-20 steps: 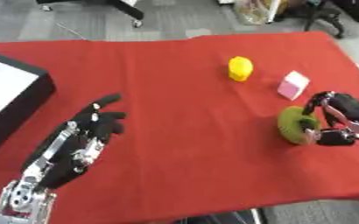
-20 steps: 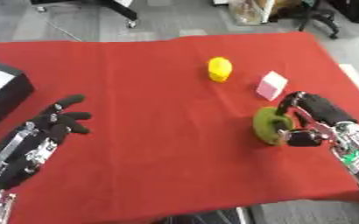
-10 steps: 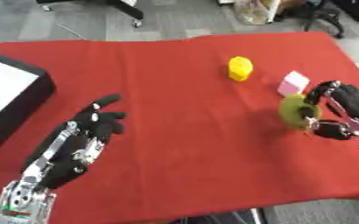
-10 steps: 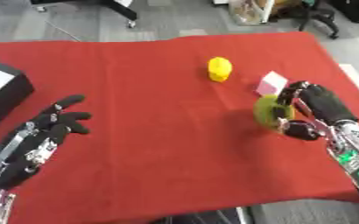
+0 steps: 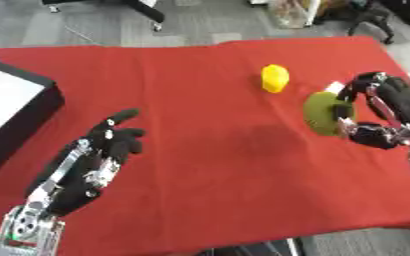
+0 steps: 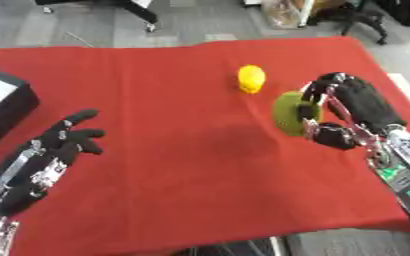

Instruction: Pick up the objects with one hand, pass them to the other hand, and then place them into the box on the other side of the table.

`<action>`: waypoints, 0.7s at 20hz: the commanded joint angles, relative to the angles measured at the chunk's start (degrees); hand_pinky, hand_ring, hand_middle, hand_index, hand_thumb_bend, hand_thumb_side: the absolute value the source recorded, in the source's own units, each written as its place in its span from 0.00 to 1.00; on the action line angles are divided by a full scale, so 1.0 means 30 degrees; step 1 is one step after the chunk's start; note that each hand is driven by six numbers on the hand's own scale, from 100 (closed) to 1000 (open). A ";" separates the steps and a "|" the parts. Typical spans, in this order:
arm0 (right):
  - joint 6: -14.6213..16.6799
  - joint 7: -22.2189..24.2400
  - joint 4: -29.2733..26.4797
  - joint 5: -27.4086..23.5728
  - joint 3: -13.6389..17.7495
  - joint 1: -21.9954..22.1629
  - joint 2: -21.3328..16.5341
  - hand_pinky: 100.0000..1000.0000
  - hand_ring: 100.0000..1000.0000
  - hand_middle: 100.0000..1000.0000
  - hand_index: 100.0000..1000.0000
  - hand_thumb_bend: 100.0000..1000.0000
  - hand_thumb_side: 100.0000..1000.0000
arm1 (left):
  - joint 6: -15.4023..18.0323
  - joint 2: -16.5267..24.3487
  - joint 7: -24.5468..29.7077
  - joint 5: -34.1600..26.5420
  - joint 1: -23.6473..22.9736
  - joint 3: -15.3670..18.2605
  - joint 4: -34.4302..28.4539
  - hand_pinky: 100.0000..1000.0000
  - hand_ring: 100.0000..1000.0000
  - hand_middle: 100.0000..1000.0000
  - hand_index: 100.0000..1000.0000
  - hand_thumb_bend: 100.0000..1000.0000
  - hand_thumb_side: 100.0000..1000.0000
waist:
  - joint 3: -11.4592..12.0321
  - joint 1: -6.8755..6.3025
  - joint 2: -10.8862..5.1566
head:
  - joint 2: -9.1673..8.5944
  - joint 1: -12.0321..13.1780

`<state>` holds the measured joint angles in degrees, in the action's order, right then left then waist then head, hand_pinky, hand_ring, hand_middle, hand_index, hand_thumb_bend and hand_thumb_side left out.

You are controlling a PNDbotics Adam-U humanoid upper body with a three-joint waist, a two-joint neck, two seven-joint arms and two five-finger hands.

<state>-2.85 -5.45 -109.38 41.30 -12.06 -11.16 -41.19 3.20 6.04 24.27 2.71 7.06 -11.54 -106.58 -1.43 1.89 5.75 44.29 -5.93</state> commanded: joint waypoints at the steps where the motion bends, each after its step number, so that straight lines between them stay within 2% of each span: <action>1: 0.0288 -0.0045 -0.1548 -0.0327 0.0044 -0.0670 0.0091 0.72 0.11 0.38 0.15 0.00 0.00 | -0.0003 0.0195 -0.0116 0.0077 0.0160 0.0129 -0.0086 0.73 0.84 0.95 0.63 0.00 0.57 | -0.0012 0.0010 -0.0229 | -0.0056 0.0124; 6: 0.1824 -0.0469 -0.1731 -0.0955 -0.0782 -0.2015 0.1650 0.71 0.14 0.38 0.15 0.00 0.00 | 0.0032 0.0196 -0.0126 0.0215 0.0195 0.0102 0.0147 0.73 0.84 0.95 0.64 0.00 0.57 | -0.0036 -0.0027 -0.0264 | -0.0056 0.0219; 10: 0.2786 -0.0245 -0.1737 -0.1769 -0.1755 -0.3118 0.2993 0.71 0.15 0.37 0.14 0.00 0.00 | 0.0137 0.0363 -0.0156 0.0226 0.0411 0.0096 0.0306 0.73 0.84 0.95 0.67 0.00 0.60 | -0.0036 -0.0051 -0.0302 | -0.0056 0.0312; 14: 0.3232 0.0165 -0.1737 -0.2739 -0.2740 -0.3906 0.4128 0.70 0.15 0.37 0.14 0.00 0.00 | 0.0581 0.0632 0.0007 0.0421 0.0811 -0.0048 0.0517 0.73 0.86 0.92 0.80 0.00 0.63 | -0.0017 -0.0047 -0.0331 | -0.0056 0.0342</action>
<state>6.27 -5.22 -113.36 34.16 -19.94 -21.85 -29.07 4.33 7.07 24.20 3.61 8.65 -11.56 -104.49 -1.45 1.76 5.57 44.29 -5.04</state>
